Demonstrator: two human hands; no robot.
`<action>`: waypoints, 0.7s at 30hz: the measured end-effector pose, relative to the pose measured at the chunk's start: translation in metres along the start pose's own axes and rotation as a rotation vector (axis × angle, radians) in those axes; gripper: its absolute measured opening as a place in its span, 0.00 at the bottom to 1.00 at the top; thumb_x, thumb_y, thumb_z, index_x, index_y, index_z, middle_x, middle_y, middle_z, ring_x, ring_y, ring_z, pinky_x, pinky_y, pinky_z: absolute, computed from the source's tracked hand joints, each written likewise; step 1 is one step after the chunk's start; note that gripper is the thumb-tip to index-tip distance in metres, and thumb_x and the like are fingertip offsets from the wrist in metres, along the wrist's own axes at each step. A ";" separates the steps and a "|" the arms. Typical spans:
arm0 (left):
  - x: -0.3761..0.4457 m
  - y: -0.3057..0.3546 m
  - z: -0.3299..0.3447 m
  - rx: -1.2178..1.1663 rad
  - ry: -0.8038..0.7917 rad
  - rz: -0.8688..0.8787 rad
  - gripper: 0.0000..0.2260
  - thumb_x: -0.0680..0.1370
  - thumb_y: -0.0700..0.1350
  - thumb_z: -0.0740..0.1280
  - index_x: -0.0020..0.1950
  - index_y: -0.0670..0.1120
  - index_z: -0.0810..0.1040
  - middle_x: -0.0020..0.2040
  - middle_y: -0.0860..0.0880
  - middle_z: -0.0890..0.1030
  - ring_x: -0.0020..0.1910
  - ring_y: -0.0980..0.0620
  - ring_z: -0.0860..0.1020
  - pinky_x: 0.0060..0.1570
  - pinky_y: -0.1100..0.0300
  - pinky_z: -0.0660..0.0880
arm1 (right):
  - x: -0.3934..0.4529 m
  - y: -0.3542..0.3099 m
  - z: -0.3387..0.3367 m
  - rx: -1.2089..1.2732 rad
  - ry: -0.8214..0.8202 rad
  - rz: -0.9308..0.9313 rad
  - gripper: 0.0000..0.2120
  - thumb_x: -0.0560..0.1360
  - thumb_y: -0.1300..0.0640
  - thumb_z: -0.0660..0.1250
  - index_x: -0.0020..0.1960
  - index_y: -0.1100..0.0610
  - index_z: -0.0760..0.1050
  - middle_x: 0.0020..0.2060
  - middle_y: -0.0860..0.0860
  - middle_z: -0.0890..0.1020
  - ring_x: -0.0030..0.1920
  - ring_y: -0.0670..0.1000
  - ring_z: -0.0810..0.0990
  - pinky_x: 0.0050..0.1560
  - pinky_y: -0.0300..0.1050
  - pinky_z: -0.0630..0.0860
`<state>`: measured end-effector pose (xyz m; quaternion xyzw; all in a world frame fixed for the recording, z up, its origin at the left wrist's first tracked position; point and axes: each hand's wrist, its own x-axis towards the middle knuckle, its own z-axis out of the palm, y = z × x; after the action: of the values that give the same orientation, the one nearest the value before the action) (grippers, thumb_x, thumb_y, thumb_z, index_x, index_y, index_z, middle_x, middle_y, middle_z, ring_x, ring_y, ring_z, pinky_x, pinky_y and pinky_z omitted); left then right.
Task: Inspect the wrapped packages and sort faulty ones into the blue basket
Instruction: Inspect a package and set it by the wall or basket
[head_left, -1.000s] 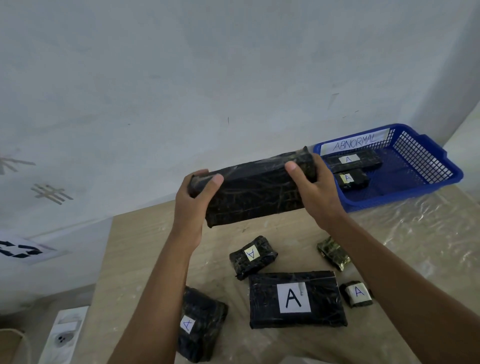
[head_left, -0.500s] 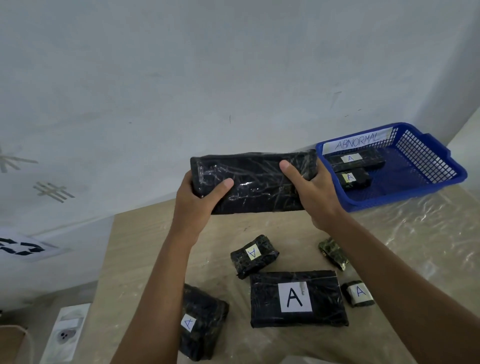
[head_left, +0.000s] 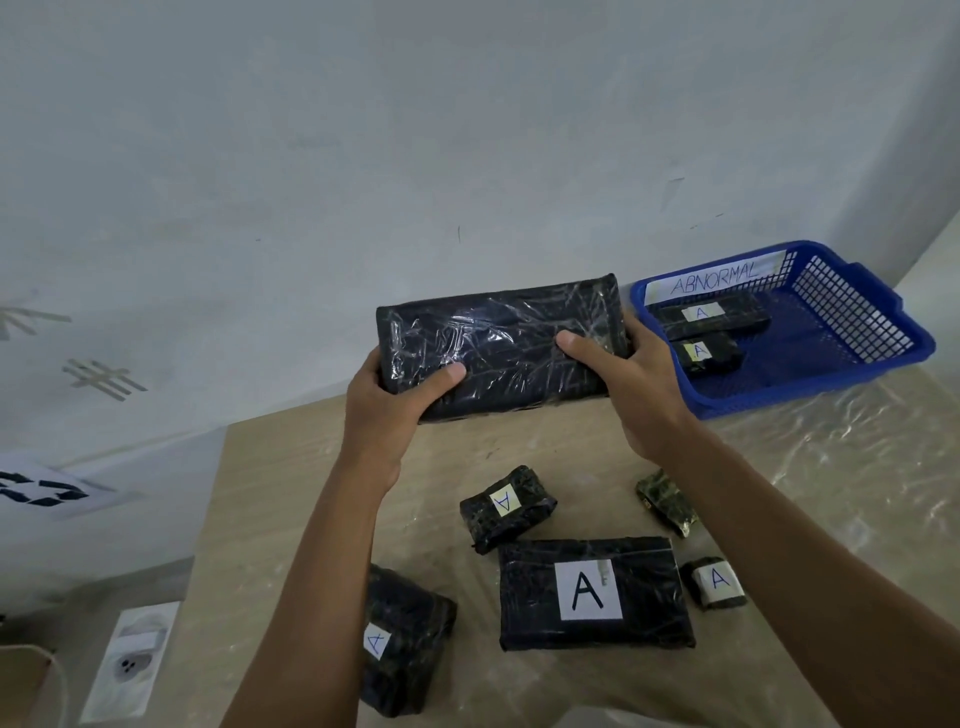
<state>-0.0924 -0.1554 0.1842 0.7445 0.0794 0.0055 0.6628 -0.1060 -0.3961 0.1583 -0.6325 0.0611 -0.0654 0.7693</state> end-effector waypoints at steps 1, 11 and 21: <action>0.000 0.000 0.000 -0.031 0.018 -0.005 0.19 0.69 0.42 0.81 0.58 0.47 0.83 0.52 0.50 0.88 0.52 0.52 0.86 0.53 0.57 0.82 | 0.000 0.000 0.000 0.010 -0.011 -0.004 0.21 0.75 0.55 0.78 0.66 0.56 0.78 0.54 0.51 0.87 0.57 0.52 0.86 0.64 0.54 0.80; 0.000 0.001 -0.003 -0.006 -0.078 -0.037 0.24 0.67 0.46 0.82 0.61 0.48 0.82 0.56 0.51 0.87 0.58 0.50 0.84 0.61 0.52 0.79 | -0.001 0.007 0.001 0.027 -0.008 0.016 0.19 0.78 0.57 0.73 0.68 0.56 0.77 0.57 0.52 0.86 0.60 0.54 0.85 0.67 0.60 0.78; 0.002 0.029 -0.014 -0.140 -0.201 -0.391 0.20 0.66 0.45 0.78 0.55 0.40 0.84 0.52 0.44 0.87 0.48 0.50 0.85 0.55 0.56 0.81 | -0.007 0.005 -0.010 -0.590 -0.080 -0.674 0.34 0.76 0.44 0.73 0.76 0.60 0.70 0.79 0.57 0.65 0.83 0.57 0.56 0.80 0.66 0.58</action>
<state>-0.0887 -0.1441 0.2147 0.6639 0.1549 -0.1917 0.7061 -0.1142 -0.4038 0.1514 -0.8114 -0.1621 -0.2678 0.4936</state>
